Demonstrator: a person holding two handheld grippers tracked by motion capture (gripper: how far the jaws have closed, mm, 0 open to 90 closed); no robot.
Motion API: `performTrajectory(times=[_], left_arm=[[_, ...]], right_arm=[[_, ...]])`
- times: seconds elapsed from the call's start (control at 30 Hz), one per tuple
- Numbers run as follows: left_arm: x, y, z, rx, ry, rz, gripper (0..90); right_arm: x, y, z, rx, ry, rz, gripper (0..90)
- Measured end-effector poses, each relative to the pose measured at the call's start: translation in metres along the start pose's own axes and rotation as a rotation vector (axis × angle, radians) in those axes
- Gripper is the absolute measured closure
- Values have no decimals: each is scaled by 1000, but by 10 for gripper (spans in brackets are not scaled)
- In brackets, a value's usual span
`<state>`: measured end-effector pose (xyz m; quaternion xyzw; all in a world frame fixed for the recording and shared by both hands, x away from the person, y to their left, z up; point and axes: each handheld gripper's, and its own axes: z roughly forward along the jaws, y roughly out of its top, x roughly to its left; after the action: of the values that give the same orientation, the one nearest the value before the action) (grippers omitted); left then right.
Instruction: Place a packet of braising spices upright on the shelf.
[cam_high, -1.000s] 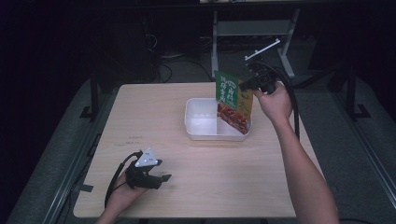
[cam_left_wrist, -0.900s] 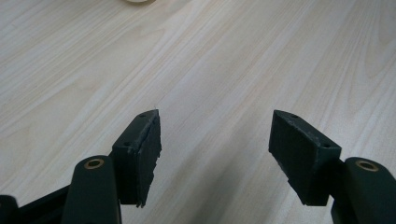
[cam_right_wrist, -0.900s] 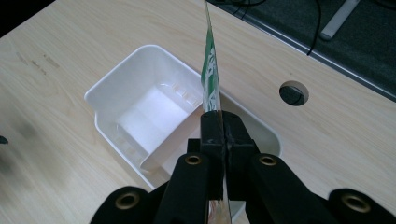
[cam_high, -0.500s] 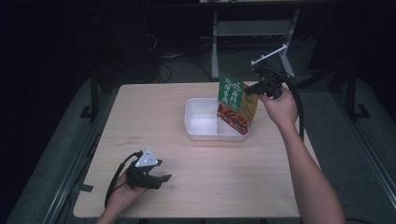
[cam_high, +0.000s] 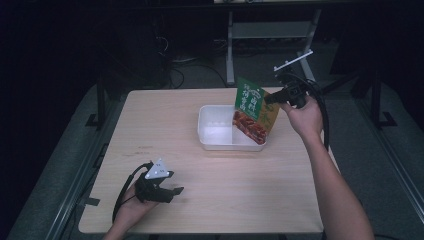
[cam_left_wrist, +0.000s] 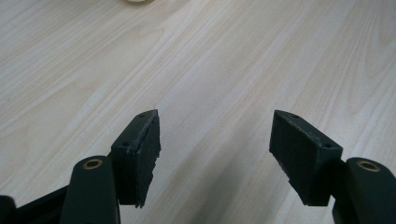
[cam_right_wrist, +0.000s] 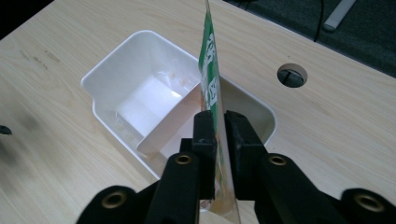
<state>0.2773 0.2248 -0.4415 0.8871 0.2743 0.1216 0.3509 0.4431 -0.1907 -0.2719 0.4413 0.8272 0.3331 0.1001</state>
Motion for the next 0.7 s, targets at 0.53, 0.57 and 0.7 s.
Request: performTrajectory(times=[0.53,0.57,0.7], left_arm=[[1,0,-1,1,8,-7,309],[1,0,-1,1,9,-7,309],[2,0,-1,0,9,-9,307]], right_arm=[[-7,-14,-13,-20,21,38,603],[-7,-15,-13,-22,23,40,596],[-10,-21,-15,-21,27,50,581]])
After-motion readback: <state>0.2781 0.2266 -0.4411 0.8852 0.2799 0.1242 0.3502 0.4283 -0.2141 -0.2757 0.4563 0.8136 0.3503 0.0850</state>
